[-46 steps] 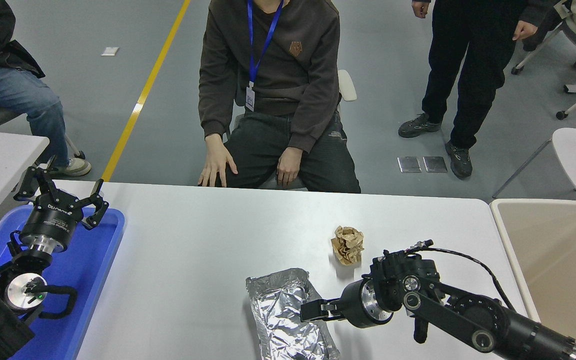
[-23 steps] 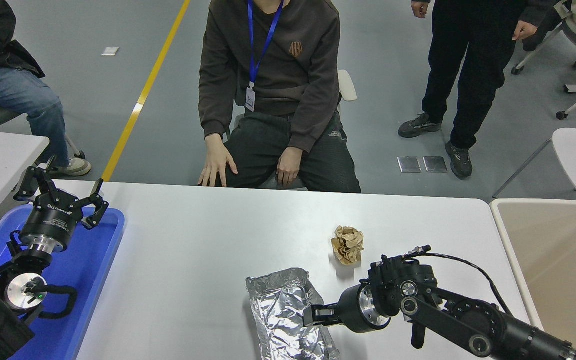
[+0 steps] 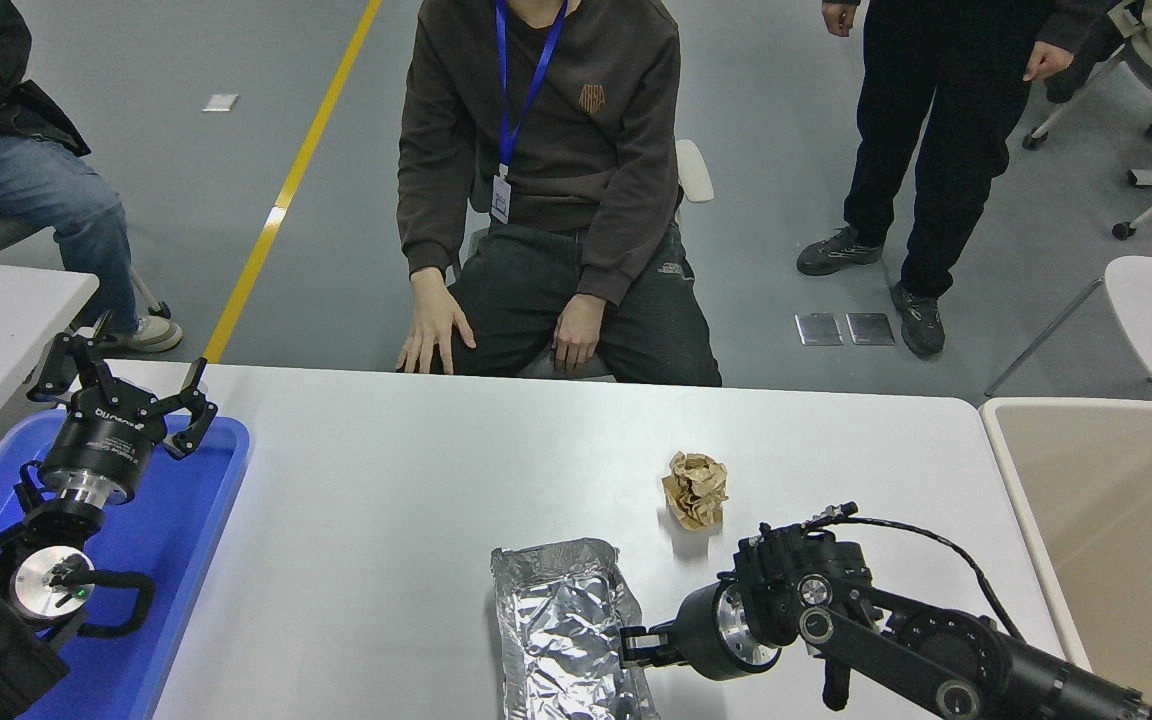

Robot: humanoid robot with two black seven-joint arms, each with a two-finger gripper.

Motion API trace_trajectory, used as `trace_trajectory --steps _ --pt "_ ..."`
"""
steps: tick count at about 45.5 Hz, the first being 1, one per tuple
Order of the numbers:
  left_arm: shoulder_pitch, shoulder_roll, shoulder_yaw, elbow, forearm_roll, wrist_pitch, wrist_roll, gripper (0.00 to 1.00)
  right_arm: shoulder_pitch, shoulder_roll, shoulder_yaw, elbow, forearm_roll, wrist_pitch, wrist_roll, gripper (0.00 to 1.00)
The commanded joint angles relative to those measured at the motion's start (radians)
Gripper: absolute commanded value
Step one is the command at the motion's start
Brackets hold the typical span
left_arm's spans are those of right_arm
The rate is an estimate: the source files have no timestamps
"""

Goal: Clean the table surface

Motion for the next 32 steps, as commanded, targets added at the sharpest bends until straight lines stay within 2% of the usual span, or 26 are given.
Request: trace_trajectory --steps 1,12,32 --pt "0.0 0.0 0.001 0.0 0.0 0.0 0.001 1.0 -0.001 -0.007 -0.011 0.001 -0.004 -0.035 0.002 0.0" --pt "0.0 0.0 0.0 0.0 0.0 0.0 0.001 1.0 0.017 -0.015 0.009 0.012 0.025 -0.028 -0.006 0.0" --pt "0.0 0.0 0.001 0.0 0.0 0.0 -0.001 1.0 0.128 -0.145 0.054 0.096 0.215 -0.023 -0.01 0.0"
